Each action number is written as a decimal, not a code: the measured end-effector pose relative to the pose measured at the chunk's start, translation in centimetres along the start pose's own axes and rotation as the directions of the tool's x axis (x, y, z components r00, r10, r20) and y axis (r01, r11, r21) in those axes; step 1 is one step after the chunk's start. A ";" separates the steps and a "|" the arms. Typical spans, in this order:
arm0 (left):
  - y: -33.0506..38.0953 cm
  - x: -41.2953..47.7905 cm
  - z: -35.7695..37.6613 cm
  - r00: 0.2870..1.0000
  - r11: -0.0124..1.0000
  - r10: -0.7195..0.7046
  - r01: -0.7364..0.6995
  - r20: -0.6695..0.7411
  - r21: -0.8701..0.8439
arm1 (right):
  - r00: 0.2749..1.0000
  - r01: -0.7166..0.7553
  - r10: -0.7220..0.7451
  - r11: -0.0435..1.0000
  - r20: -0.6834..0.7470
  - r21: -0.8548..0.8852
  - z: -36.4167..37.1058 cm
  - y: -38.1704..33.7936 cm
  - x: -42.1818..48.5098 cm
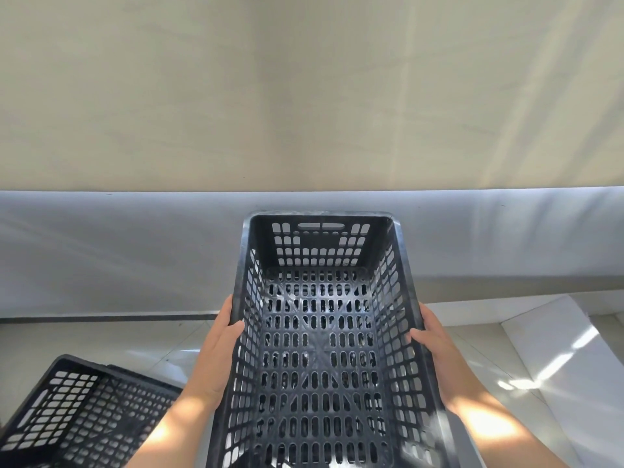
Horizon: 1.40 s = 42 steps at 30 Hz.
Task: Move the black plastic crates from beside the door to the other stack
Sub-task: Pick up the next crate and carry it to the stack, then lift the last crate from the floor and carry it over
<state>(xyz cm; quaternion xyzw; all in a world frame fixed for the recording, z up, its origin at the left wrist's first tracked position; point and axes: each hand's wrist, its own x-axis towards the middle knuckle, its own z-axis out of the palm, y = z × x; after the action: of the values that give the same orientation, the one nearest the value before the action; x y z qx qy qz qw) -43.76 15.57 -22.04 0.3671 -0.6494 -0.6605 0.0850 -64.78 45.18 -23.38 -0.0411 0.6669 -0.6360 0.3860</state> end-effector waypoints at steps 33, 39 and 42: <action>15.6 -11.7 -2.0 0.885 0.930 0.322 -0.362 -0.337 -0.061 | 0.909 0.395 -0.373 0.914 0.186 -0.095 5.9 -17.9 -5.7; 14.2 -16.7 -8.8 0.828 0.908 0.351 -0.414 -0.437 -0.056 | 0.864 0.439 -0.384 0.892 0.326 -0.112 14.5 -17.8 -7.7; 12.8 -20.1 -13.3 0.805 0.908 0.334 -0.415 -0.490 -0.063 | 0.832 0.448 -0.363 0.886 0.419 -0.121 19.8 -17.2 -9.0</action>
<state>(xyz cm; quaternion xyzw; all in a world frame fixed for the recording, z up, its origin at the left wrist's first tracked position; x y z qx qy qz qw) -26.16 15.01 -1.19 0.3713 -0.6114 -0.5740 0.3986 -54.73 30.66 -1.97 -0.3477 0.6180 -0.6075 0.3581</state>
